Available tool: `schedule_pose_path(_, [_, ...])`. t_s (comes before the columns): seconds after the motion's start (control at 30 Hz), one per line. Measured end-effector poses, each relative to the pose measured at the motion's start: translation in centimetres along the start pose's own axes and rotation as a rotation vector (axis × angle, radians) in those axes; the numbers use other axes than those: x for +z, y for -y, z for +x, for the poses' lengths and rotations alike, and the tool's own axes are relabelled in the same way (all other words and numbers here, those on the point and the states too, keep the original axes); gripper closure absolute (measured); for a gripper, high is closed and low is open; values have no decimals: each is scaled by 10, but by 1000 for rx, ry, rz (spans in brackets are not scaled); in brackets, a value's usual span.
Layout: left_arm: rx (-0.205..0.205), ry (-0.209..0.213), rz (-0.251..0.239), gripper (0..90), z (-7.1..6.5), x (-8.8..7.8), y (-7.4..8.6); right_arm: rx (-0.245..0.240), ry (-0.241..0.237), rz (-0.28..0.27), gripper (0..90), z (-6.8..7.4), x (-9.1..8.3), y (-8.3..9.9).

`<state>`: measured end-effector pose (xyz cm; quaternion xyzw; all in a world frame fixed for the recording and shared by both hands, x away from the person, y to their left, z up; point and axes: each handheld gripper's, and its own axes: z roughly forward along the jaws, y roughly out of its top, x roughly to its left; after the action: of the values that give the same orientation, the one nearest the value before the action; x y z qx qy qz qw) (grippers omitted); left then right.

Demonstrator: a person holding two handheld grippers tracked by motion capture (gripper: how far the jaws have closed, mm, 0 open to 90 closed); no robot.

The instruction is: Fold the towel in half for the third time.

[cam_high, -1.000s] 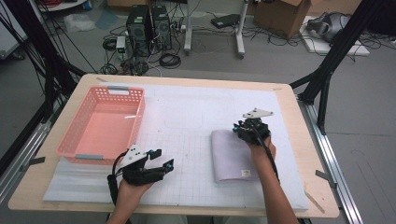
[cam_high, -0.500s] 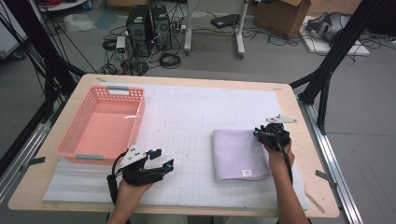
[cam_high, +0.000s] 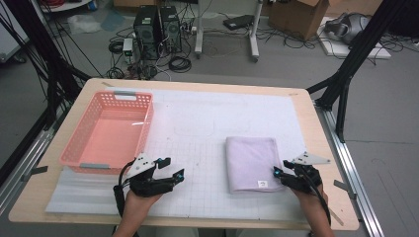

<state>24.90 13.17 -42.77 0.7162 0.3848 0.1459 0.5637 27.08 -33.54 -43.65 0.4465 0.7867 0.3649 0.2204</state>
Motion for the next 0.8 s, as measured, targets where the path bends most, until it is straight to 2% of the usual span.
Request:
schedule_pose_path(0.07, [-5, 0, -7, 291, 0, 0, 0, 9, 1, -18, 504, 0, -14, 6])
schedule_pose_path(0.1, [-7, 4, -13, 291, 0, 0, 0, 9, 1, -18, 504, 0, -14, 6])
schedule_pose_path(0.13, [-4, 5, -15, 273, 0, -1, 0, 40, -4, -69, 467, 1, -29, 9])
schedule_pose_path(0.17, [-4, 1, -18, 253, 0, -1, 0, 50, -7, -88, 449, 2, -36, 11])
schedule_pose_path(0.2, [-7, -1, -22, 253, 0, 0, 0, 50, -7, -88, 449, 2, -36, 11])
schedule_pose_path(0.27, [-2, 4, -22, 240, 0, -1, 0, 50, -2, -110, 394, 5, -48, 13])
schedule_pose_path(0.3, [1, 5, -24, 239, -1, -1, 0, 60, -6, -138, 348, 8, -60, 16])
schedule_pose_path(0.4, [4, 9, -24, 239, -1, 0, 0, 65, -2, -154, 290, 9, -71, 20])
schedule_pose_path(0.5, [13, 15, -26, 239, -3, -1, -1, 68, -3, -167, 266, 9, -77, 23])
schedule_pose_path(0.6, [24, 17, -23, 238, -4, -1, -1, 34, 17, -189, 246, 9, -84, 33])
schedule_pose_path(0.73, [21, 16, -21, 238, -5, -1, -1, 41, 20, -188, 226, 5, -84, 37])
schedule_pose_path(0.8, [22, 17, -19, 238, -5, -1, -1, 64, 29, -204, 209, 2, -86, 39])
